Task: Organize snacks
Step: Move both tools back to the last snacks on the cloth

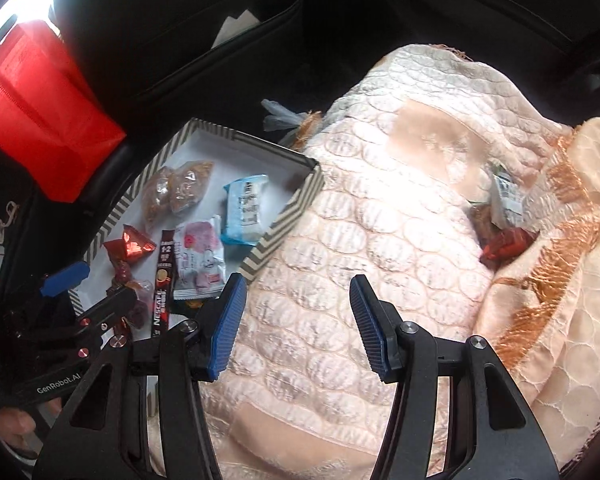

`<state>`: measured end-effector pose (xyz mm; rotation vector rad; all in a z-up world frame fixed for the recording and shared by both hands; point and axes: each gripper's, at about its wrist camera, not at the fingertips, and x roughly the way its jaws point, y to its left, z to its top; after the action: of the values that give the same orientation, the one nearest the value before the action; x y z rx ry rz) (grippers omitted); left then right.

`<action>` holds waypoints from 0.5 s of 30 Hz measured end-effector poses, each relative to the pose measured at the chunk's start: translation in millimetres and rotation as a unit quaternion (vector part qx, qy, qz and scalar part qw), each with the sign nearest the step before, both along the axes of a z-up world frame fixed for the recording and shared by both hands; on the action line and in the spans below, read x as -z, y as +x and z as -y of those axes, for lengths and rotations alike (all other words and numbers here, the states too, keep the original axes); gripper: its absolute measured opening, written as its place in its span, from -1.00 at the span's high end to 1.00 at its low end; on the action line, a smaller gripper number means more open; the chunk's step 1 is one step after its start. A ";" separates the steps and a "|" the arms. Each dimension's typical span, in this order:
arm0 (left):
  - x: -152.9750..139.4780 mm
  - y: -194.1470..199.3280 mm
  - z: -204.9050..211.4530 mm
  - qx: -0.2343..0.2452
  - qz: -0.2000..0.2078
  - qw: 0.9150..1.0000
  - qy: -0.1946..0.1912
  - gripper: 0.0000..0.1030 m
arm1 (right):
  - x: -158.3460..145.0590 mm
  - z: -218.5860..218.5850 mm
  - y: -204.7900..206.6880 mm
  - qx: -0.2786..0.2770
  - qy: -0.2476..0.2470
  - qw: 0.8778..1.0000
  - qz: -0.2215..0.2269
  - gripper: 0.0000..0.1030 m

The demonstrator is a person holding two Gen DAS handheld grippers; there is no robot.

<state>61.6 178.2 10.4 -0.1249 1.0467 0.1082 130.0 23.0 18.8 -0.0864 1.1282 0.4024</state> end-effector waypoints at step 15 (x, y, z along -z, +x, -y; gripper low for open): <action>1.1 33.5 71.6 0.064 -0.019 0.998 -0.008 -0.69 | -8.7 118.8 24.4 0.110 -0.019 0.994 0.012 -0.05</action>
<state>95.1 106.6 9.4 -0.0696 1.0915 -0.0138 154.4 -95.9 27.5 0.0000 1.1087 0.1822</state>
